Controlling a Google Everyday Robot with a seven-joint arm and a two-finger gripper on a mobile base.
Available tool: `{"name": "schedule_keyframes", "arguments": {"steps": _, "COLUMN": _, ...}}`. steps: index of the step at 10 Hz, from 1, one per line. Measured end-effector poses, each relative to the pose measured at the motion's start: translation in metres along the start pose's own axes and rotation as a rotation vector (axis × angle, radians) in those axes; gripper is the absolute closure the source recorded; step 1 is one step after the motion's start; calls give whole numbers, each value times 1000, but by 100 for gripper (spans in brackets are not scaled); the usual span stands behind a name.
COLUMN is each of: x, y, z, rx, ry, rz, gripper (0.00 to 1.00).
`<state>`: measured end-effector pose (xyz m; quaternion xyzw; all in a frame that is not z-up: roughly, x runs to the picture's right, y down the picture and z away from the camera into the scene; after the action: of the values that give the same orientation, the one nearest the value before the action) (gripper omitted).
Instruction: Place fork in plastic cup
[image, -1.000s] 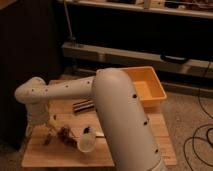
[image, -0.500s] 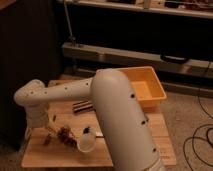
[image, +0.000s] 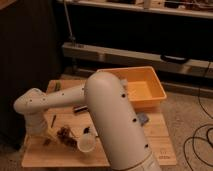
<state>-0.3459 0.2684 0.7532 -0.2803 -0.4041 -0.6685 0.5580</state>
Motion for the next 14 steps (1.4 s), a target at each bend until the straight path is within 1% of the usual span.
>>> {"name": "schedule_keyframes", "arguments": {"steps": 2, "x": 1, "y": 6, "z": 4, "rx": -1, "ry": -6, "rz": 21, "gripper": 20}}
{"name": "schedule_keyframes", "arguments": {"steps": 3, "x": 2, "y": 8, "z": 5, "rx": 4, "ry": -8, "rz": 28, "gripper": 20}}
{"name": "schedule_keyframes", "arguments": {"steps": 5, "x": 2, "y": 12, "z": 11, "rx": 7, "ry": -22, "rz": 41, "gripper": 20}}
{"name": "schedule_keyframes", "arguments": {"steps": 7, "x": 3, "y": 14, "z": 15, "rx": 17, "ry": -34, "rz": 49, "gripper": 20}}
{"name": "schedule_keyframes", "arguments": {"steps": 10, "x": 3, "y": 13, "z": 17, "rx": 40, "ry": -46, "rz": 43, "gripper": 20}}
{"name": "schedule_keyframes", "arguments": {"steps": 11, "x": 3, "y": 13, "z": 18, "rx": 46, "ry": -50, "rz": 39, "gripper": 22}}
{"name": "schedule_keyframes", "arguments": {"steps": 12, "x": 3, "y": 12, "z": 19, "rx": 51, "ry": -55, "rz": 35, "gripper": 30}}
{"name": "schedule_keyframes", "arguments": {"steps": 13, "x": 3, "y": 10, "z": 19, "rx": 54, "ry": -61, "rz": 29, "gripper": 41}}
{"name": "schedule_keyframes", "arguments": {"steps": 14, "x": 3, "y": 10, "z": 20, "rx": 58, "ry": -66, "rz": 25, "gripper": 48}}
